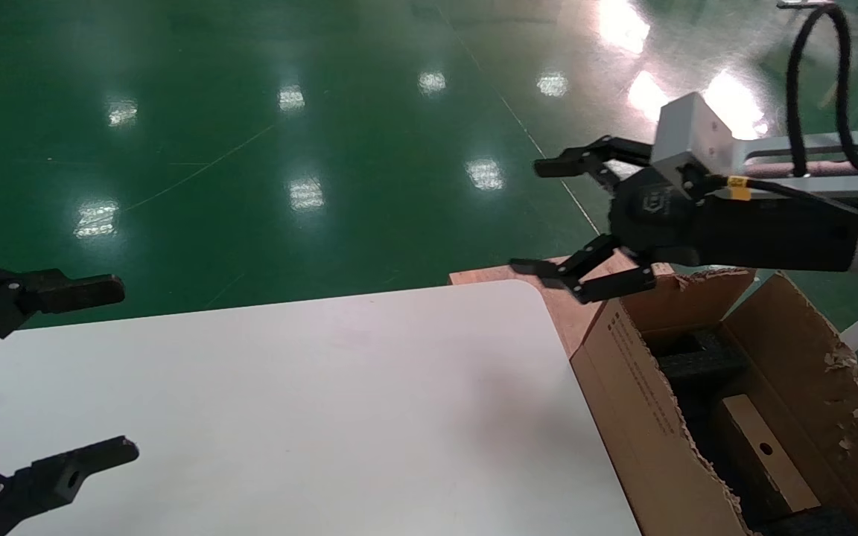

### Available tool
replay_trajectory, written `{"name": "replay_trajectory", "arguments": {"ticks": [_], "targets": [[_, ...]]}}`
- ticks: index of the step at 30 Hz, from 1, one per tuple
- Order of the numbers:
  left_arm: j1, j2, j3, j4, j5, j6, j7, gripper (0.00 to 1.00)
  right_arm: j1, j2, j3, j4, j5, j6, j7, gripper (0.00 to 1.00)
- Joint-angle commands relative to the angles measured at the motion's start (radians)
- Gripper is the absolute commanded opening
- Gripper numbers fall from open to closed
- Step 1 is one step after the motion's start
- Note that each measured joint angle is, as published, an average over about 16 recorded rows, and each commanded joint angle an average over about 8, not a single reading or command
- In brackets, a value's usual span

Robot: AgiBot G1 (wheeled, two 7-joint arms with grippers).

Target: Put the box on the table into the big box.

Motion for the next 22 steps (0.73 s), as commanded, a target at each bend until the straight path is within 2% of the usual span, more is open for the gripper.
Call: {"name": "replay_trajectory", "arguments": {"ticks": [1,19,22], "targets": [[0.000,0.000,0.000,0.000,0.000,0.000,0.000,1.00,-0.058,-0.021,0.080,0.004,-0.014,-0.024,0.019,1.00],[0.000,0.000,0.000,0.000,0.000,0.000,0.000,1.00,-0.585,-0.209,0.807,0.039,-0.137,-0.244,0.192,1.00],[0.000,0.000,0.000,0.000,0.000,0.000,0.000,1.00,-0.629,-0.224,0.867,0.042,-0.147,-0.262,0.207,1.00]]}}
